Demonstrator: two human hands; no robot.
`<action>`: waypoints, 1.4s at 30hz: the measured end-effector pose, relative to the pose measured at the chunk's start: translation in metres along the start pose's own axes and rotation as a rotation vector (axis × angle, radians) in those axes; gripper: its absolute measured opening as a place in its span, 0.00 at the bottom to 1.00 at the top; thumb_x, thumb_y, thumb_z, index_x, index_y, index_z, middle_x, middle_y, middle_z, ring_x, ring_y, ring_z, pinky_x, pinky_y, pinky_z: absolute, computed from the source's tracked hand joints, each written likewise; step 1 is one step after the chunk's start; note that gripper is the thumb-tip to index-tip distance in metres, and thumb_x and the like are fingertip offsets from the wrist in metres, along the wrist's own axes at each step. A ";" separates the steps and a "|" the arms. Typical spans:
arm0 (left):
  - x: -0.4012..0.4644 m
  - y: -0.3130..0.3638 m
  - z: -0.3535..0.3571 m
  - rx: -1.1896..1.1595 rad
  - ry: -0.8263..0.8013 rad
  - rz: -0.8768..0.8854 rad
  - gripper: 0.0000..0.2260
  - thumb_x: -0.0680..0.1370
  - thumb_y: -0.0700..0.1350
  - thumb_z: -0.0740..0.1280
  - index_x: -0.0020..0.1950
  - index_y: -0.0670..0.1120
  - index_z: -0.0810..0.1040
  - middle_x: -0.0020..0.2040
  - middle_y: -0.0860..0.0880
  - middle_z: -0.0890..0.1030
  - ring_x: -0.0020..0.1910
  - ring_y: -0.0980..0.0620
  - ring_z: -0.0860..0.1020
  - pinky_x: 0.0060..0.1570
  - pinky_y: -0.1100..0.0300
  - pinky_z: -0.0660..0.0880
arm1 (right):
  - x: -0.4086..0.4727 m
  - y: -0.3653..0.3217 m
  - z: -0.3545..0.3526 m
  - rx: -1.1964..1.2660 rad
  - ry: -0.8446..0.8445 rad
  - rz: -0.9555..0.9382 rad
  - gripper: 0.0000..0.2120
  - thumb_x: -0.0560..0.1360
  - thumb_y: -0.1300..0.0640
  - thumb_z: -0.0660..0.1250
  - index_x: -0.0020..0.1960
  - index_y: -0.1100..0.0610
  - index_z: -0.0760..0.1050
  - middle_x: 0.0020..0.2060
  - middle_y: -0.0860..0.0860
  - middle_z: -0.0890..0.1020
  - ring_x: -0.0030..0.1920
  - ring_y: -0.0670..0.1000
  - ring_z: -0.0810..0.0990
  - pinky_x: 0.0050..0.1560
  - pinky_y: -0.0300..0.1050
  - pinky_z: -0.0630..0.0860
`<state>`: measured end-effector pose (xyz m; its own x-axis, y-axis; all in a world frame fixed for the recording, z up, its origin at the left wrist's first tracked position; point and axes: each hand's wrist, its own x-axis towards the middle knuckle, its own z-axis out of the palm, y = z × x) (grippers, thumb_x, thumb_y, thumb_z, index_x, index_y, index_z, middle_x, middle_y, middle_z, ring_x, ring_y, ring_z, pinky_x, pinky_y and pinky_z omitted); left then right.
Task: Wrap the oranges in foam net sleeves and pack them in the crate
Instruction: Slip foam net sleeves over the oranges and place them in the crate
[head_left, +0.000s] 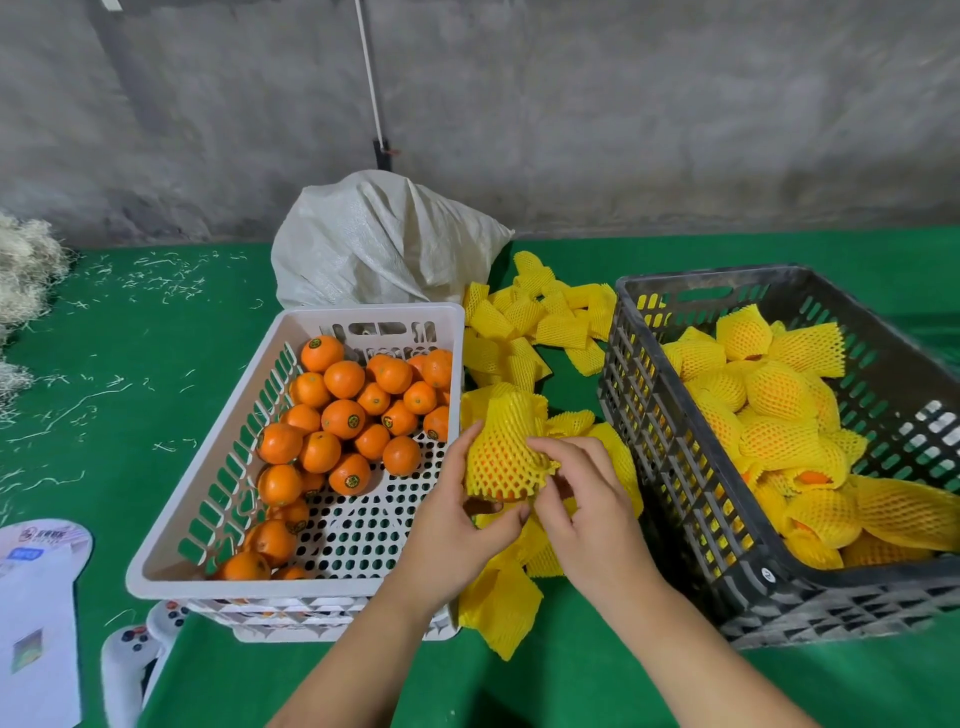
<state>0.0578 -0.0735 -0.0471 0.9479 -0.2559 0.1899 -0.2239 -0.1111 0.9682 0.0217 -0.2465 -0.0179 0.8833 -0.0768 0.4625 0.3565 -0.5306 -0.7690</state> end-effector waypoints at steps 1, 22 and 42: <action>0.000 0.000 0.001 -0.002 -0.008 0.000 0.38 0.76 0.51 0.79 0.81 0.61 0.62 0.68 0.63 0.78 0.64 0.58 0.81 0.58 0.61 0.81 | 0.000 0.000 0.000 -0.024 0.031 0.000 0.18 0.80 0.59 0.62 0.68 0.50 0.77 0.58 0.42 0.72 0.58 0.43 0.76 0.51 0.46 0.80; 0.001 0.009 0.000 -0.194 0.117 0.001 0.28 0.77 0.44 0.77 0.73 0.55 0.71 0.62 0.53 0.82 0.60 0.53 0.83 0.55 0.60 0.81 | 0.001 -0.014 0.002 -0.069 0.096 -0.094 0.13 0.78 0.64 0.65 0.62 0.58 0.79 0.57 0.47 0.76 0.57 0.41 0.76 0.54 0.35 0.76; 0.000 -0.003 0.001 -0.010 0.080 0.034 0.38 0.73 0.41 0.79 0.76 0.56 0.61 0.63 0.62 0.78 0.62 0.53 0.81 0.56 0.60 0.80 | -0.003 -0.027 0.012 0.664 -0.098 0.594 0.36 0.65 0.28 0.70 0.70 0.38 0.65 0.56 0.34 0.79 0.57 0.42 0.80 0.57 0.43 0.78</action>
<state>0.0579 -0.0742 -0.0501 0.9549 -0.1822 0.2346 -0.2544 -0.0940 0.9625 0.0136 -0.2218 -0.0040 0.9894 -0.0949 -0.1097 -0.0920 0.1739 -0.9805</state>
